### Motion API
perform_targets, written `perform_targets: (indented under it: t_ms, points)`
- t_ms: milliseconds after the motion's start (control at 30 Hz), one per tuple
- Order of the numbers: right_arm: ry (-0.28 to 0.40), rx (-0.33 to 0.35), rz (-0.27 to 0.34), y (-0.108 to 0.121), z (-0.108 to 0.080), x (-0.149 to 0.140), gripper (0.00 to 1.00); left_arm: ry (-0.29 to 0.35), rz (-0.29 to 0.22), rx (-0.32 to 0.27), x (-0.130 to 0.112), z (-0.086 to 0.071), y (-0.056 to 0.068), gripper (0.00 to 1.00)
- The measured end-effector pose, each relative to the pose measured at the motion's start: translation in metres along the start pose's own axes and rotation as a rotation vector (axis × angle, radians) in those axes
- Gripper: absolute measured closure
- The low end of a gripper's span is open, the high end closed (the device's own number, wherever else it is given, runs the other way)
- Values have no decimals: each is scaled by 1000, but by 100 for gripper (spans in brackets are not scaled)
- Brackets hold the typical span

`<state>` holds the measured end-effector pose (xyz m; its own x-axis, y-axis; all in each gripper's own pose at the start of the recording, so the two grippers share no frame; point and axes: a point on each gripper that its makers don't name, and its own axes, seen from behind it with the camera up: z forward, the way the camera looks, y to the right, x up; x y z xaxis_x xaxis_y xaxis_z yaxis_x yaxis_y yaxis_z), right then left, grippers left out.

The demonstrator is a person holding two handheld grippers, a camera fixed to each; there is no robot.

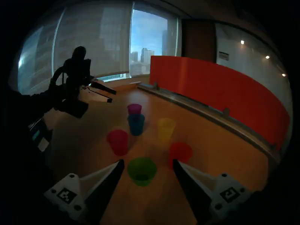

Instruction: Pour water

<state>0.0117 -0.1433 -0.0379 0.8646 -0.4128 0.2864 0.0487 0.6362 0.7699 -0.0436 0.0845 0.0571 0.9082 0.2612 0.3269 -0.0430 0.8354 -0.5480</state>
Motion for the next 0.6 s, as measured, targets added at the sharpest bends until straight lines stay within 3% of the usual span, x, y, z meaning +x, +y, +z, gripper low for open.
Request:
perform_targets:
  t_ms: [267,600]
  points:
    - [-43,-2,-18,-3,11,-23,1,-36,-2,-17,-19,16,4,3]
    - [-90,-4,-34,-7,24,-51,1,-49,-15,-17,-31,25,2,3]
